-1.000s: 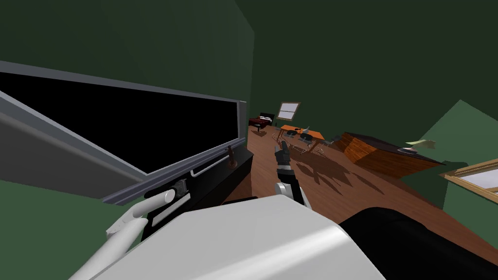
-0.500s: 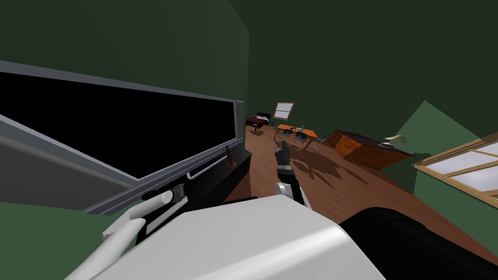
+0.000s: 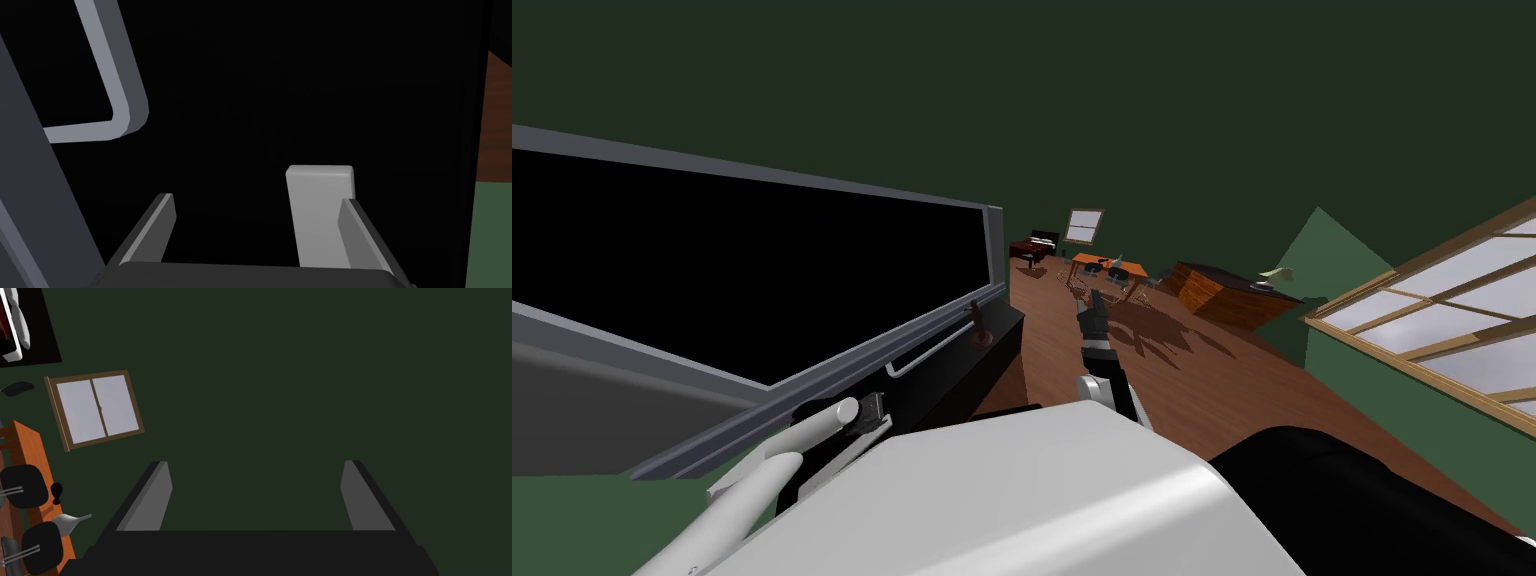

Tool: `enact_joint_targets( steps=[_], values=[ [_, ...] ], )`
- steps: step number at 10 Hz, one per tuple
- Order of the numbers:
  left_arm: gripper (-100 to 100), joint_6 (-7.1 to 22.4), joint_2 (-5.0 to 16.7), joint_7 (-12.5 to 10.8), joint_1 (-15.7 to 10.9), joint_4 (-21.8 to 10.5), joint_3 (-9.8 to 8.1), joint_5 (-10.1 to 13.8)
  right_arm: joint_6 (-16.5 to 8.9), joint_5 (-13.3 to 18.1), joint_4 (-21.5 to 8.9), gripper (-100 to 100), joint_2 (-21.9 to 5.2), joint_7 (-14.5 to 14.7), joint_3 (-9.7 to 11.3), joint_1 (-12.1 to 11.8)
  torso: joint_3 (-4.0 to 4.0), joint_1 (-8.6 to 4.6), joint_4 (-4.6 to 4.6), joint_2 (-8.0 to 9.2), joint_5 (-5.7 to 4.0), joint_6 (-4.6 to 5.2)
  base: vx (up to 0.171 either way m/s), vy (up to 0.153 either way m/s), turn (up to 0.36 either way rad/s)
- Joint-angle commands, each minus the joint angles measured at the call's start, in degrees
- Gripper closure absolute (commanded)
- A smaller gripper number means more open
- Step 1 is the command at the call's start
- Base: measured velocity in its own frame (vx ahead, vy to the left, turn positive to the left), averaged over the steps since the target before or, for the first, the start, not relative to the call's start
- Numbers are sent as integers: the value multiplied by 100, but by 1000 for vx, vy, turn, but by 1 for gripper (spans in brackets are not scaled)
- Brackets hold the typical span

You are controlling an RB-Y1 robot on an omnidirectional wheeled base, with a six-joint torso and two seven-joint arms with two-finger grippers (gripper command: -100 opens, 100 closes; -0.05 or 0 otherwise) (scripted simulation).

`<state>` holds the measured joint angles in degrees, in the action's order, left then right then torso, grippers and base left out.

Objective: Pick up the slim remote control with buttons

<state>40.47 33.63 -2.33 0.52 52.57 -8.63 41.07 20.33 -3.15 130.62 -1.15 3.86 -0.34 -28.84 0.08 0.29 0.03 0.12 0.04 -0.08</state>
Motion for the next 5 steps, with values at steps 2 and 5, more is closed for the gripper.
enact_joint_targets(
  steps=[2, 5],
  values=[
    [-100, 193, 95, 64, -96, -460, 45, 220, 0, 0, 0, 0, 0, 0, 0, -1, -1, -2, -1, -2, 1, -4, -15, 48, -103],
    [-100, 269, 142, 115, -155, -871, 80, 350, 0, 0, 0, 0, 0, 0, 0, -1, -1, -1, -1, -2, 1, -4, -16, 48, -83]
  ],
)
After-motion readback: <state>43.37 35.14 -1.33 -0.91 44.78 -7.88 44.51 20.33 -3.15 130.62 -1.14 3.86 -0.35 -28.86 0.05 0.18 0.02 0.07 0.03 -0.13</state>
